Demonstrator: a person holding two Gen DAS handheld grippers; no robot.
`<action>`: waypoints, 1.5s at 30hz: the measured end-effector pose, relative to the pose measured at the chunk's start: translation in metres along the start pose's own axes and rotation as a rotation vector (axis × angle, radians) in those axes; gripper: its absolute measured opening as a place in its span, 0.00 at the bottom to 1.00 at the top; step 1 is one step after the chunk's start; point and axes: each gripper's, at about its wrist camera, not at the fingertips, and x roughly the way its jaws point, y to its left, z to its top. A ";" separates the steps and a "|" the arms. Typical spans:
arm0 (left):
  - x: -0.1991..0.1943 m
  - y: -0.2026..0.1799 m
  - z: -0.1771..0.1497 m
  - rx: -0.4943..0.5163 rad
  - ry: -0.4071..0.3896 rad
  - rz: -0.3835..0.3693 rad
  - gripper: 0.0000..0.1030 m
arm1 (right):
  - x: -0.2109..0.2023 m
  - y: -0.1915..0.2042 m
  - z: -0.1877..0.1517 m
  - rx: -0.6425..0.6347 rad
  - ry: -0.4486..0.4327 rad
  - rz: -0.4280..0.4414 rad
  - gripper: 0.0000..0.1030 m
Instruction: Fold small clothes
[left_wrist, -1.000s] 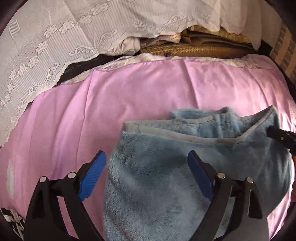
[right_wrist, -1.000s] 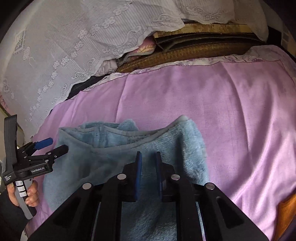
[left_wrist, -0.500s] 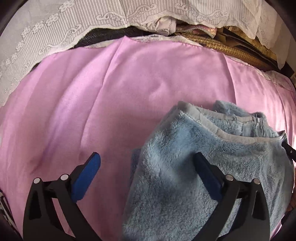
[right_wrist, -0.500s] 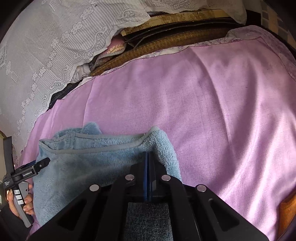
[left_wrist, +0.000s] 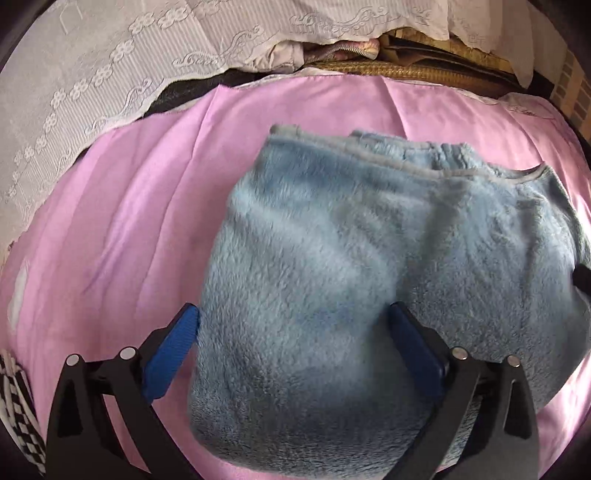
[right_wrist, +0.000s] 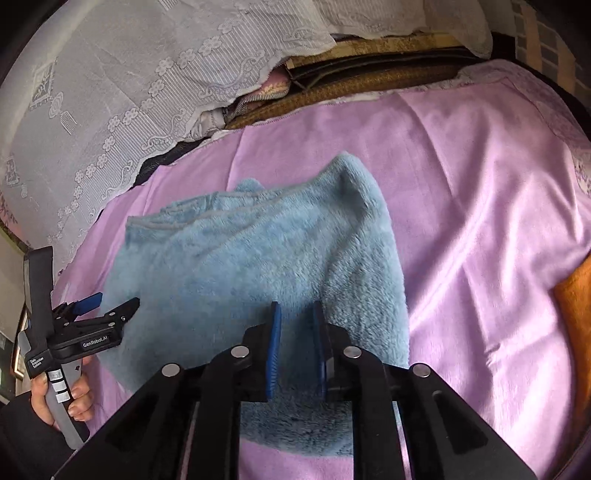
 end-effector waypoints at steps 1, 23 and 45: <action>0.004 0.006 -0.004 -0.032 0.007 -0.035 0.96 | 0.002 -0.003 -0.004 -0.012 0.004 0.004 0.13; 0.057 0.033 0.067 -0.115 0.050 0.081 0.96 | 0.057 0.009 0.085 -0.071 -0.030 -0.103 0.28; -0.010 0.014 0.049 -0.107 -0.020 0.077 0.96 | 0.006 0.044 0.052 -0.147 -0.051 -0.070 0.40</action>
